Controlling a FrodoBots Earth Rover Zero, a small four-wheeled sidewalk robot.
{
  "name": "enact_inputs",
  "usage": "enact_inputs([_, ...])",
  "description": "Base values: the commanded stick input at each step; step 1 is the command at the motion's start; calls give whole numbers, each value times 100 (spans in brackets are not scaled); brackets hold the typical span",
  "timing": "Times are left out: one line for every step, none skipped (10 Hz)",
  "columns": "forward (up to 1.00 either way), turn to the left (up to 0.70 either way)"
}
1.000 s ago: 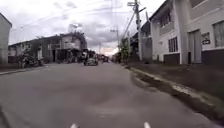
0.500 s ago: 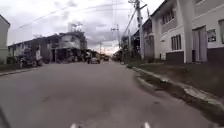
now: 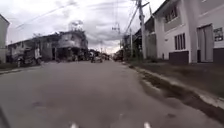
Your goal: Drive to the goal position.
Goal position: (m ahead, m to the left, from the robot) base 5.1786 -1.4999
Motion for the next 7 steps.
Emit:
enact_inputs([70, 0])
enact_inputs([70, 0])
enact_inputs([70, 0])
enact_inputs([70, 0])
enact_inputs([70, 0])
enact_inputs([70, 0])
enact_inputs([70, 0])
